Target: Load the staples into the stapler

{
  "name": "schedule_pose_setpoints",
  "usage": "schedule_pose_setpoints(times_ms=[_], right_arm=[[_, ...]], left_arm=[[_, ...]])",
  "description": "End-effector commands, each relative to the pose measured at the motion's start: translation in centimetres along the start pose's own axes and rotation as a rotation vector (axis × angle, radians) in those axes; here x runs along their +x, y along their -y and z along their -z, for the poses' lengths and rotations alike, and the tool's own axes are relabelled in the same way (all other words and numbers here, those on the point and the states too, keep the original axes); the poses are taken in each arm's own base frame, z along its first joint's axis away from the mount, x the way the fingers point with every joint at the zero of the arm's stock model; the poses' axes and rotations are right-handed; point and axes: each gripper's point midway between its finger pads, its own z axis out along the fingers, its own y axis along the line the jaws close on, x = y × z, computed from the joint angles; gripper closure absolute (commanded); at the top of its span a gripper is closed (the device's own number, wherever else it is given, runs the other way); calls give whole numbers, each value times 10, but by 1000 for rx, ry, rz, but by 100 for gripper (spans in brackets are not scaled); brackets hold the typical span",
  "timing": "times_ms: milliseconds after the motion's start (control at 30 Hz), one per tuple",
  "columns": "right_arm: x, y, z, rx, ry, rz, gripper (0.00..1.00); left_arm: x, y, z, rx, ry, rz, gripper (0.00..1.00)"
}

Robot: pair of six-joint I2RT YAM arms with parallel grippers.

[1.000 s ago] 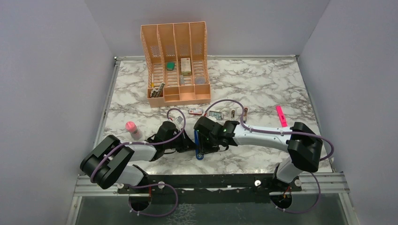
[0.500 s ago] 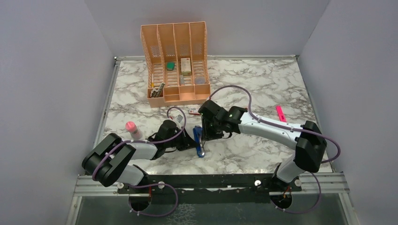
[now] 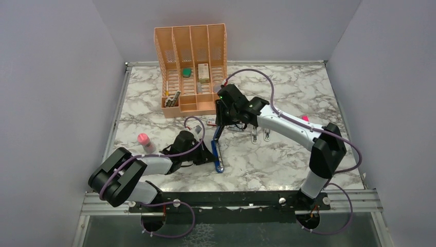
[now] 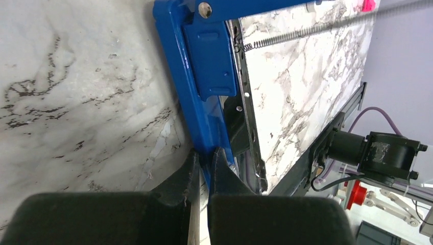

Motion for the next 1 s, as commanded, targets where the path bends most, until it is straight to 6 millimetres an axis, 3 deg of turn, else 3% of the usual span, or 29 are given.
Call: schedule_pose_setpoints(times_ms=[0,233,333,500,700,967], right_arm=[[-43,-10,-24,-13,136,61,49],[-37,-10,-55,-20,94,62,48],[-33,-7,-59,-10,86,47,48],[-25,2,-62,13,70,-16,35],[4,4,-69,-13,-10,-59,25],[39,6,-69,-54,-92,-101,24]], left_arm=[[30,-36,8,-118,-96,-58,100],[30,-39,8,-131,-90,-51,100],[29,-38,7,-130,-86,-49,100],[28,-38,7,-133,-85,-36,100],[29,-40,5,-146,-87,-3,100],[31,-43,5,-159,-93,35,100]])
